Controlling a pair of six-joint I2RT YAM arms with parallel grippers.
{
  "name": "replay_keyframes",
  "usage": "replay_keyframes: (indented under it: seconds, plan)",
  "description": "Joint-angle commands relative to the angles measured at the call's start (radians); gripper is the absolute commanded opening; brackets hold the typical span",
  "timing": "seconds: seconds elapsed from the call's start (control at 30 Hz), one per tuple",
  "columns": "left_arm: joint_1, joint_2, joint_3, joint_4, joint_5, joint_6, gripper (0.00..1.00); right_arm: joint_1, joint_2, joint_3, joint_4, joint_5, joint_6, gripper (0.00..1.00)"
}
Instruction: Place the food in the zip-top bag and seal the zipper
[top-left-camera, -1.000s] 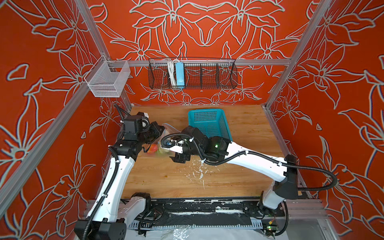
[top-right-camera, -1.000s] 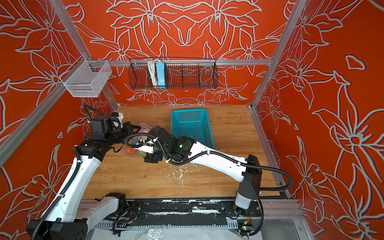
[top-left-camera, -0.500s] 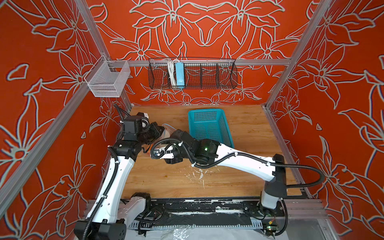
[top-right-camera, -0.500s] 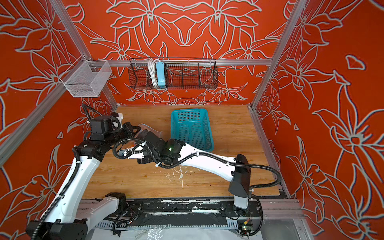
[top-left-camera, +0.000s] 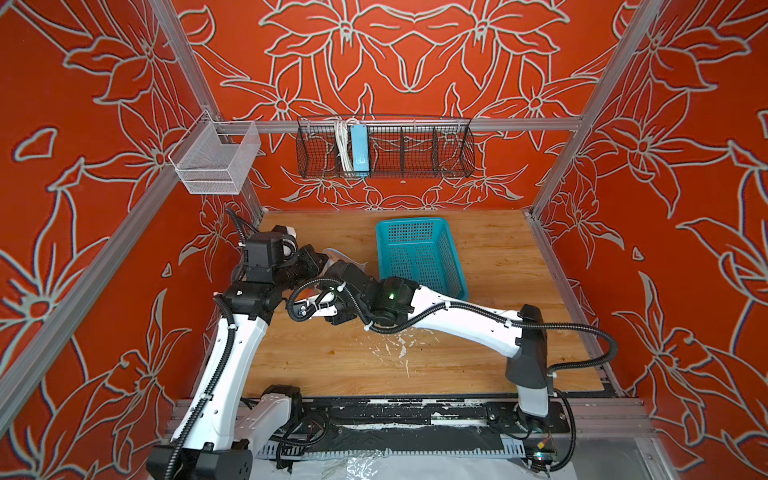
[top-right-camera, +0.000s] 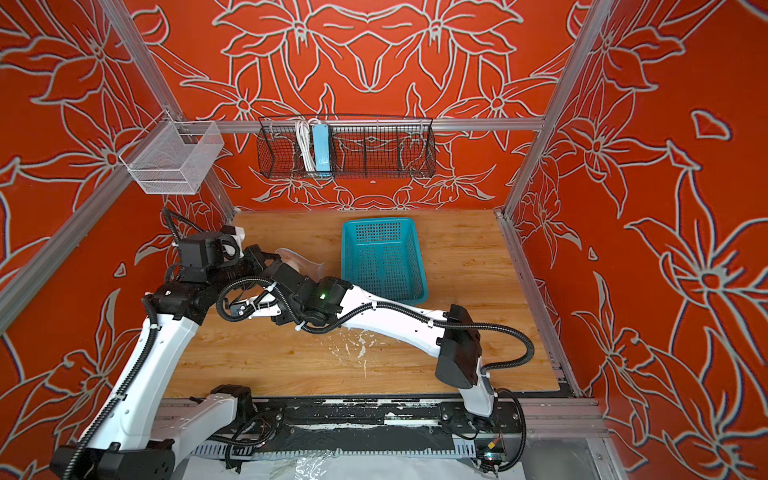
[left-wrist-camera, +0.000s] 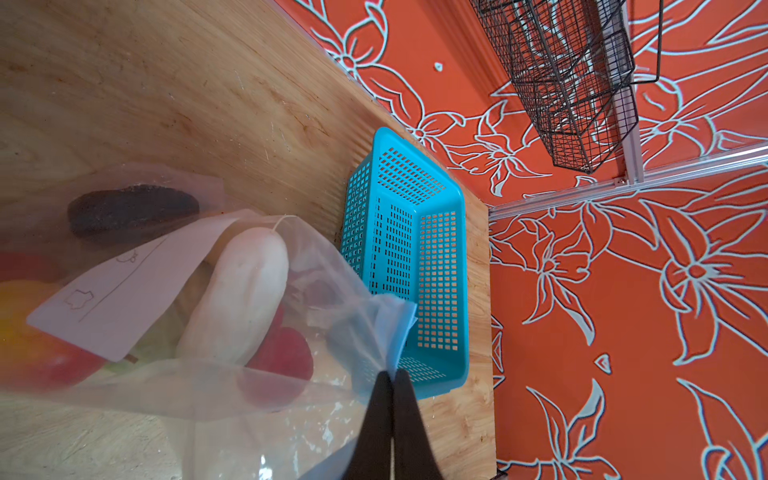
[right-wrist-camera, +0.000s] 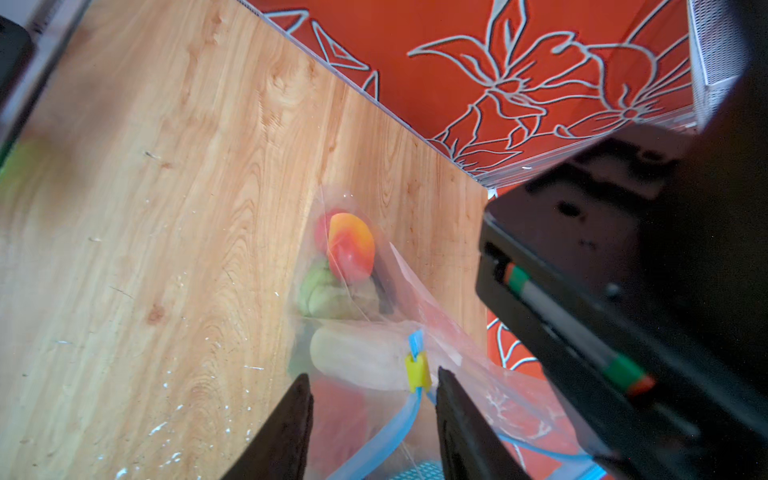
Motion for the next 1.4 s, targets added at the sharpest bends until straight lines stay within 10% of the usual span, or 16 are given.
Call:
replay_keyframes:
  seconds: [0.0,0.83,1.0,1.37]
  plan:
    - [-0.006,-0.015,0.024,0.002,0.000,0.002,0.00,0.007,0.044,0.044,0.022,0.051,-0.065,0.50]
    - [-0.006,-0.062,0.051,-0.032,-0.045,0.001,0.02,-0.003,0.087,0.051,0.056,0.161,-0.154,0.00]
    - [0.011,-0.044,0.158,-0.159,-0.180,0.050,0.98,-0.018,0.062,0.032,0.049,0.147,-0.113,0.00]
    - [0.169,-0.089,0.221,-0.322,-0.367,0.101,0.97,-0.130,0.031,0.111,-0.009,-0.057,0.126,0.00]
